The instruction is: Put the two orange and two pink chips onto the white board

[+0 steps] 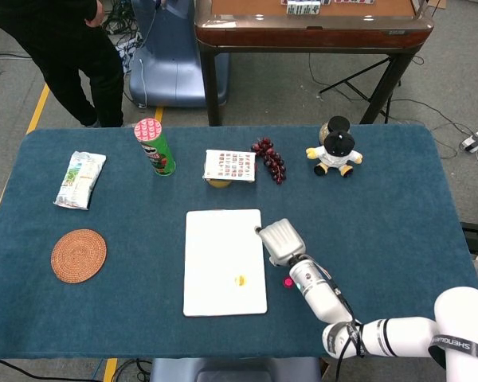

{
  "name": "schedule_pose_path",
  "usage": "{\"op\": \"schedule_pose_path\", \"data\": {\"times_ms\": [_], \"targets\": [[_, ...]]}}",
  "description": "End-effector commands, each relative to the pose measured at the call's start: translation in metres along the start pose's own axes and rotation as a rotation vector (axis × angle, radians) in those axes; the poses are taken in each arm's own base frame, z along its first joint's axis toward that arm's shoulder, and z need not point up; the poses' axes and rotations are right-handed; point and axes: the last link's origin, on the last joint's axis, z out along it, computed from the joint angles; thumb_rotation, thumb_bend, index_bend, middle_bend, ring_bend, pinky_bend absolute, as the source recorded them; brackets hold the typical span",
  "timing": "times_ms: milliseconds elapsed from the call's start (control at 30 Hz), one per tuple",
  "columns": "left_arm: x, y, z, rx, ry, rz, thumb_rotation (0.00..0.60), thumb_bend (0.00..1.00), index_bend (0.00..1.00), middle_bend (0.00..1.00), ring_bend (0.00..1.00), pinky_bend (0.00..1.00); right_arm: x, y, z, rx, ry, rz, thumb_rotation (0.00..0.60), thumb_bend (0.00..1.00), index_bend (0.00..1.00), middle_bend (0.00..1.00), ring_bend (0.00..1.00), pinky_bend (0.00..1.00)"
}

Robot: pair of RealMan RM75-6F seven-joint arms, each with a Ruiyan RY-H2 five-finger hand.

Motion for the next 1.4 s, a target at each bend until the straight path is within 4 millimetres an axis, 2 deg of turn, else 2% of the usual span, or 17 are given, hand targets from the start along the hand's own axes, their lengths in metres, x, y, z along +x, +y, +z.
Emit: {"op": "schedule_pose_path", "data": {"times_ms": [33, 600, 1400], "targets": [[0.0, 0.0, 0.0, 0.0, 0.002, -0.001, 0.6, 0.32, 0.45, 0.48, 0.45, 0.59, -0.004, 0.006, 0.004, -0.019, -0.018, -0.007, 0.6, 0.18, 0.29, 1.0, 1.0, 1.0], [0.0, 0.001, 0.0, -0.002, -0.003, -0.013, 0.6, 0.32, 0.45, 0.48, 0.45, 0.59, -0.021, 0.017, 0.02, -0.083, -0.062, -0.005, 0.6, 0.21, 0.38, 1.0, 1.0, 1.0], [0.0, 0.001, 0.0, -0.001, -0.012, -0.027, 0.6, 0.32, 0.45, 0.48, 0.45, 0.59, -0.035, 0.02, 0.032, -0.108, -0.078, -0.012, 0.6, 0.24, 0.4, 1.0, 1.0, 1.0]]}}
